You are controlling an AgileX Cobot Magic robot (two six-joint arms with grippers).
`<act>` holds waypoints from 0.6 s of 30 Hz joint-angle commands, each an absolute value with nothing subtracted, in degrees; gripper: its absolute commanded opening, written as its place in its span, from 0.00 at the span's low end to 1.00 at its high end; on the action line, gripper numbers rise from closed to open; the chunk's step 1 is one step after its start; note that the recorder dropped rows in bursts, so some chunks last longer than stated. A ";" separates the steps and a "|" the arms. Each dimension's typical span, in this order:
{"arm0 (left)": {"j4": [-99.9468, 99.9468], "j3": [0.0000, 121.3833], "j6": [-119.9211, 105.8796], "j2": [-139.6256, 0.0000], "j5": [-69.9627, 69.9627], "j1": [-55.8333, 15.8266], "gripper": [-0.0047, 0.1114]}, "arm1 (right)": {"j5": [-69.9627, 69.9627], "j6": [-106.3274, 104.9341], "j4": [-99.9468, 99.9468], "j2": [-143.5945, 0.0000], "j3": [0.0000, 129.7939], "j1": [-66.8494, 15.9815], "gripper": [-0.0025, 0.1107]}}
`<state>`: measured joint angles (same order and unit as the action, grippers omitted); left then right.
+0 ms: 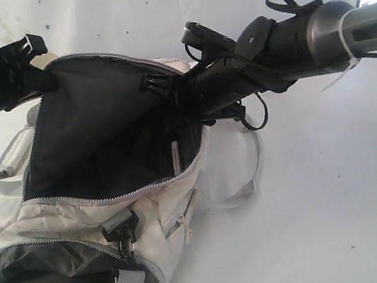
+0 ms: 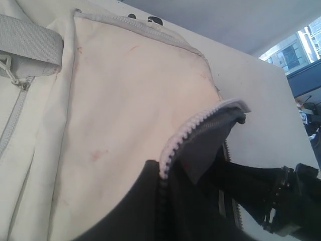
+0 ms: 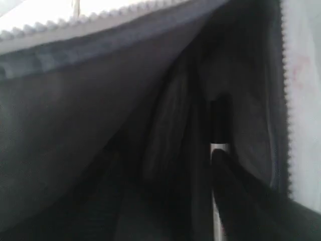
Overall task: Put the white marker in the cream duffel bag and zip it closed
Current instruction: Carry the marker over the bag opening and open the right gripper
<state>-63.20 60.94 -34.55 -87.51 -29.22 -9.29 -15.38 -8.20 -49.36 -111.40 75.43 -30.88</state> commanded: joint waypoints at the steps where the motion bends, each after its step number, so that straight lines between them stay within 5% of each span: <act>1: -63.68 60.78 -34.60 -86.78 -29.71 -9.31 0.04 | -18.43 -8.88 -49.52 -111.37 77.36 -30.87 0.63; 10: -57.31 60.78 -34.63 -86.78 -30.90 -9.31 0.04 | -39.84 -9.24 -46.07 -109.73 80.25 -25.28 0.62; 18: -55.91 60.78 -47.30 -86.78 -43.17 -9.31 0.04 | -53.37 -12.94 -40.29 -107.37 80.48 -14.68 0.48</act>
<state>-56.51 60.94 -43.02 -87.39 -38.50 -9.29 -52.09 -11.62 -40.64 -108.05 80.00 -16.72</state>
